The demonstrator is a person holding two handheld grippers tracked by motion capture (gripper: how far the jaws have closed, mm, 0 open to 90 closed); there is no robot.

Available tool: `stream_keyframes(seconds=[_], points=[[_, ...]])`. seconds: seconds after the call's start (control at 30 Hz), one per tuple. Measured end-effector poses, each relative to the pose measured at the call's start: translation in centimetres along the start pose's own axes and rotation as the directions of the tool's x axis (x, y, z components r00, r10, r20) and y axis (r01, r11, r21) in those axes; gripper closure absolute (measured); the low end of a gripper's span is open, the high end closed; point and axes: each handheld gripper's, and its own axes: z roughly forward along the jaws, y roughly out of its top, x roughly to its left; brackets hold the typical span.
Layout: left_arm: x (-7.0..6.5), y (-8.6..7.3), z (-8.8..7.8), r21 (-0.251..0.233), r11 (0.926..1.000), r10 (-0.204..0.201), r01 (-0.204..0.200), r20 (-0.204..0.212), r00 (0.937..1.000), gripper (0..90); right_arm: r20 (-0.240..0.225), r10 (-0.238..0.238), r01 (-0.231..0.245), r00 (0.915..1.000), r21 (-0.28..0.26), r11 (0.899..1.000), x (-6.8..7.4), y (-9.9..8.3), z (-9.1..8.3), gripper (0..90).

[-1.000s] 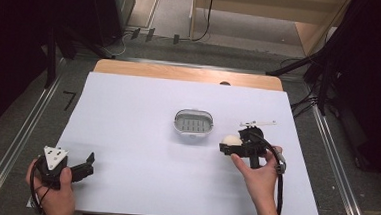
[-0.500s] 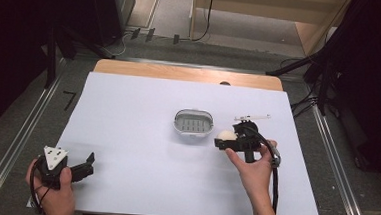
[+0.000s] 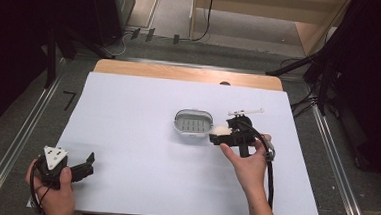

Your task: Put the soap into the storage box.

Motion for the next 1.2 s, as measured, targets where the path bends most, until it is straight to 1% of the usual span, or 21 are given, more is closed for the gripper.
stream_keyframes(seconds=[0.1, 0.2, 0.27, 0.53, 0.6, 0.67, 0.73, 0.83, 0.9, 1.2], points=[[0.0, 0.0, 0.0, 0.001, 1.0, -0.001, 0.001, 0.001, 1.0, 0.0, -0.001, 0.007, -0.007, 1.0, -0.003, 1.0, 0.1, 0.3, 0.1, 24.2], [0.0, 0.0, 0.0, 0.004, 1.0, -0.001, 0.001, 0.0, 1.0, 0.0, -0.005, 0.0, 0.0, 1.0, -0.005, 1.0, 0.2, 0.6, 0.2, 24.2], [0.0, 0.0, 0.0, 0.005, 1.0, -0.001, 0.001, -0.001, 1.0, 0.0, -0.004, 0.004, -0.004, 1.0, -0.003, 1.0, 0.3, 0.7, 0.2, 24.2], [0.0, 0.0, 0.0, 0.005, 1.0, -0.003, 0.003, 0.002, 1.0, 0.0, -0.016, -0.021, 0.021, 0.9997, -0.002, 1.0, 1.4, 1.9, 1.0, 24.2], [0.0, 0.0, 0.0, 0.006, 1.0, -0.003, 0.003, 0.002, 1.0, 0.0, -0.02, -0.018, 0.018, 0.9996, 0.003, 1.0, 1.6, 2.1, 1.2, 24.2], [0.0, 0.0, 0.0, 0.006, 1.0, -0.003, 0.003, 0.003, 1.0, 0.0, -0.02, -0.026, 0.026, 0.9995, 0.001, 1.0, 1.8, 2.3, 1.4, 24.2], [0.0, 0.0, 0.0, 0.008, 1.0, -0.004, 0.004, 0.004, 1.0, 0.0, -0.021, -0.018, 0.018, 0.9996, 0.004, 1.0, 2.0, 2.5, 1.5, 24.2], [0.1, 0.0, 0.0, 0.008, 1.0, -0.005, 0.005, 0.005, 1.0, 0.0, -0.028, -0.03, 0.03, 0.9992, 0.004, 1.0, 2.3, 2.8, 1.9, 24.2], [0.1, 0.0, 0.0, 0.008, 1.0, -0.005, 0.005, 0.005, 1.0, 0.0, -0.029, -0.027, 0.027, 0.9992, 0.006, 1.0, 2.5, 2.9, 2.1, 24.2], [0.1, 0.0, 0.1, 0.009, 0.9999, -0.006, 0.006, 0.005, 1.0, 0.0, -0.036, -0.033, 0.034, 0.9988, 0.009, 0.999, 2.9, 3.5, 2.8, 24.2]])
